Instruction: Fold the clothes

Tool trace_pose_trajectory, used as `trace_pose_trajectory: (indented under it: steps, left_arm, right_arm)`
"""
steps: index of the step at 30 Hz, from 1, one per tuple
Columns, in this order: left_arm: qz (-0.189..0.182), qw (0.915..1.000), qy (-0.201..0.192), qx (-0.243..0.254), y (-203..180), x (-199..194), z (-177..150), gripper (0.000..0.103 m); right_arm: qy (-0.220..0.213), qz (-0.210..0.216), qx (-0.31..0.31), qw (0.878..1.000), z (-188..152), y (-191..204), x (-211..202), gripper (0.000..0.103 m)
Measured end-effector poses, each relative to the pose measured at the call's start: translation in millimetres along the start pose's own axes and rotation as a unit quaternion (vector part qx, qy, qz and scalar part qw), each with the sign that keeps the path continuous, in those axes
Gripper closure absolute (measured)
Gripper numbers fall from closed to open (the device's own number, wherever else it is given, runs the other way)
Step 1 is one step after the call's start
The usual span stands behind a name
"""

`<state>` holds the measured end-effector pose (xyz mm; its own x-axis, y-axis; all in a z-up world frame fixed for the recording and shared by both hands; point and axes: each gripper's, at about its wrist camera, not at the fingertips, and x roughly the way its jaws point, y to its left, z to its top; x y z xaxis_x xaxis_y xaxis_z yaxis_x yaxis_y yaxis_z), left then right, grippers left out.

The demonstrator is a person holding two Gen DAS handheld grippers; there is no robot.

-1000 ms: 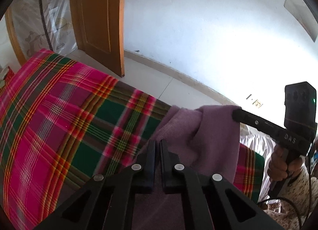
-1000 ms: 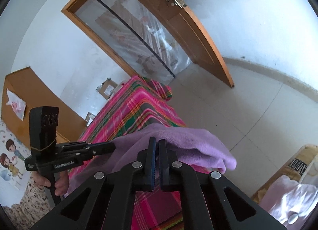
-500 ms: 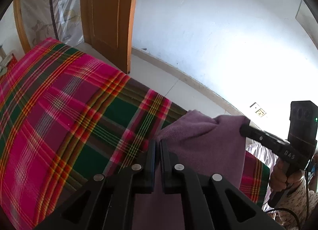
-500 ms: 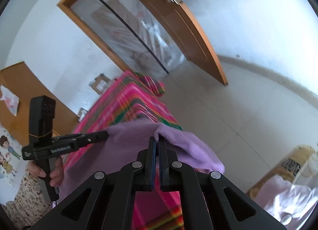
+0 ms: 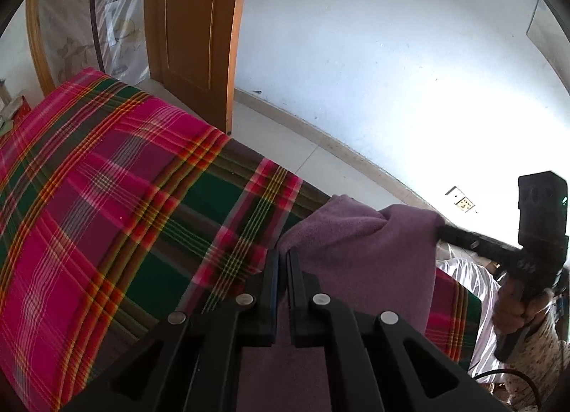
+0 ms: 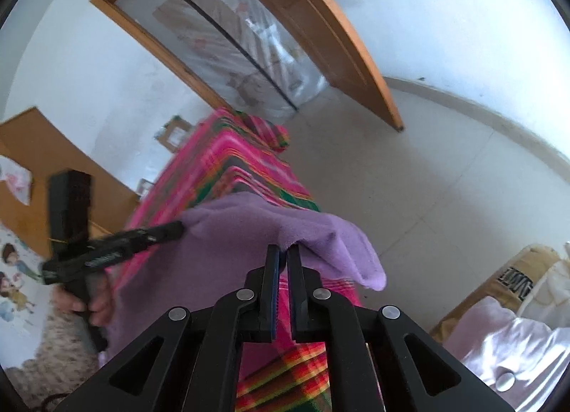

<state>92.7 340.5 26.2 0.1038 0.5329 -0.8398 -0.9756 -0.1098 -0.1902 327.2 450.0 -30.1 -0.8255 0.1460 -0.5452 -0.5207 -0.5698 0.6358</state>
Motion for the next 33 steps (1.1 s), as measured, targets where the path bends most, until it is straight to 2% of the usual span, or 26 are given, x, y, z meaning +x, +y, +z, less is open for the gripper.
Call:
trace_pose_trajectory:
  steps: [3,5,13,17,21,25,29,33]
  left_arm:
    - [-0.002,1.0000,0.000,-0.004,0,0,1,0.098]
    - [-0.002,1.0000,0.000,-0.004,-1,5,2,0.098]
    - [-0.005,0.9999,0.002,-0.011,0,6,3,0.098]
    - [-0.008,0.9999,0.002,-0.014,1,6,3,0.098]
    - [-0.008,0.9999,0.003,-0.015,2,8,4,0.098]
    - [-0.009,0.9998,0.003,-0.017,3,10,6,0.098]
    - [-0.010,0.9998,0.004,-0.019,1,14,10,0.098]
    - [-0.009,0.9998,0.004,-0.019,-1,15,12,0.098]
  right_arm:
    - [-0.030,0.002,-0.005,1.000,12,2,-11,0.086]
    - [-0.038,-0.001,-0.003,0.999,22,4,-12,0.069]
    - [0.055,-0.007,-0.021,0.998,50,13,47,0.065]
    - [0.105,0.002,-0.024,0.994,52,16,72,0.065]
    - [0.123,0.004,-0.038,0.992,52,21,85,0.066]
    - [0.138,0.022,-0.022,0.990,47,16,92,0.076]
    - [0.107,0.013,-0.046,0.993,48,23,84,0.091]
    - [0.063,-0.008,-0.079,0.995,51,32,73,0.095]
